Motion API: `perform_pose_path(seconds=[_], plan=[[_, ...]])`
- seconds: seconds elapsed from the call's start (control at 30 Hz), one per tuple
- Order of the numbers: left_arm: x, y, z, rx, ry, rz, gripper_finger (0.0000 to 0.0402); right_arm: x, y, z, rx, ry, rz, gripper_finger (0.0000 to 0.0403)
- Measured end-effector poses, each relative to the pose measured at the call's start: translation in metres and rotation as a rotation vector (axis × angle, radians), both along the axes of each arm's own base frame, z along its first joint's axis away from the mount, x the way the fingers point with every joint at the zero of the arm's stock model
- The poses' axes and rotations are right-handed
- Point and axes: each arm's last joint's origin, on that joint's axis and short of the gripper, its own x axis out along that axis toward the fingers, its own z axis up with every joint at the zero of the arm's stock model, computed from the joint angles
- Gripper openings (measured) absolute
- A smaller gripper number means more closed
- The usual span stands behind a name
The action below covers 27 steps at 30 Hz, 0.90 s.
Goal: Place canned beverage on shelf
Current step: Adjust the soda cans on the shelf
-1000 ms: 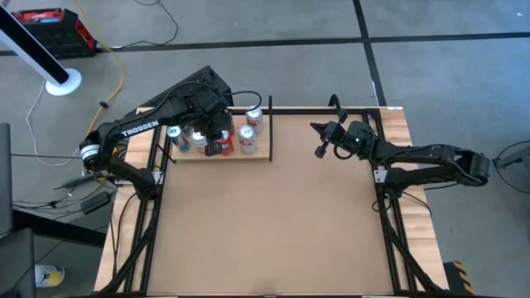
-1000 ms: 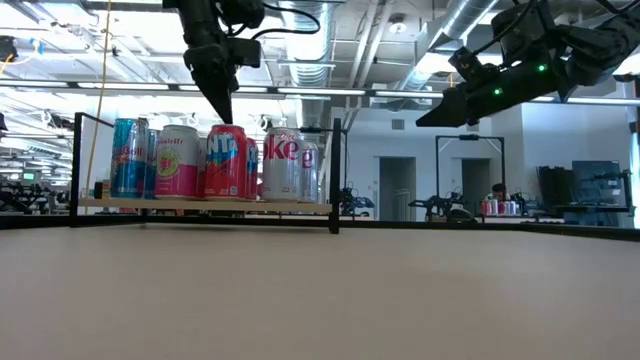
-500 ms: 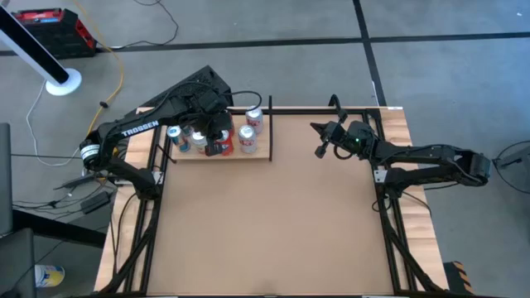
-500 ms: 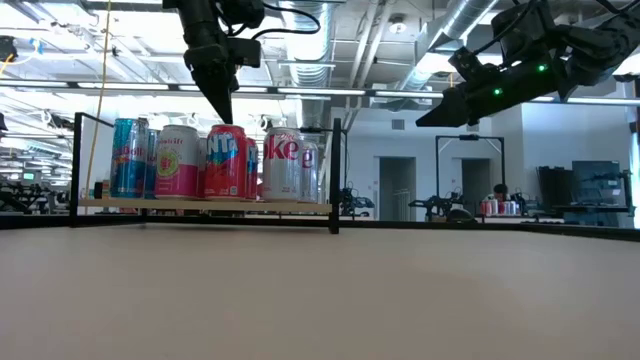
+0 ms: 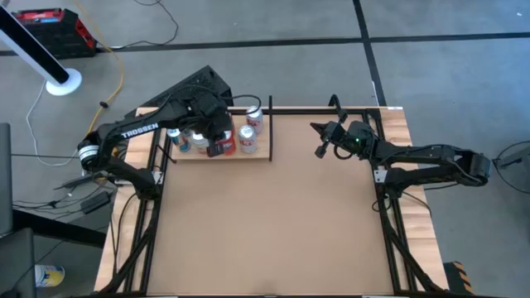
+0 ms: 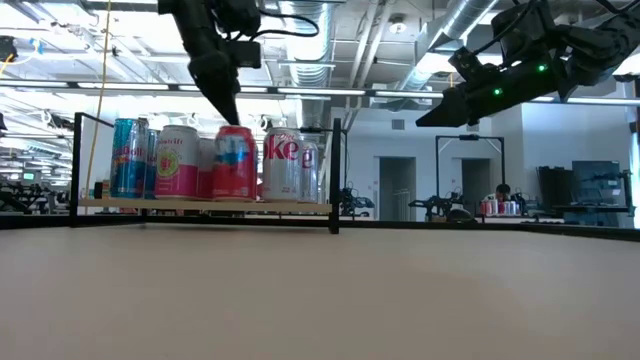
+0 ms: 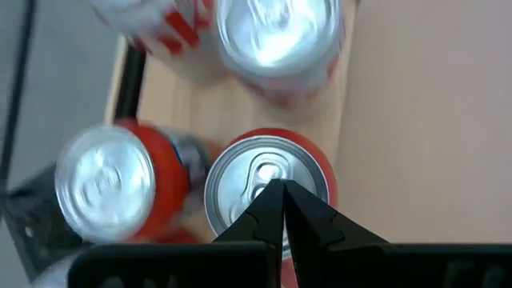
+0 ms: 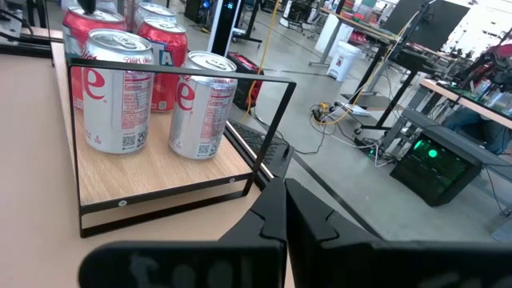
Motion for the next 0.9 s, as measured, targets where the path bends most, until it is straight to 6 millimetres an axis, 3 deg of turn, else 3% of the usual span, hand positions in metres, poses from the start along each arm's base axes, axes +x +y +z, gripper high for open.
perform_pose_path(seconds=[0.53, 0.9], plan=[[-0.002, 0.005, -0.001, 0.025, -0.006, -0.003, 0.0000, 0.000, 0.000, 0.000, 0.000, 0.000, 0.000, 0.0021], [-0.002, 0.006, 0.019, 0.052, -0.016, 0.023, 0.0000, 0.000, 0.000, 0.000, 0.000, 0.000, 0.000, 0.0021]])
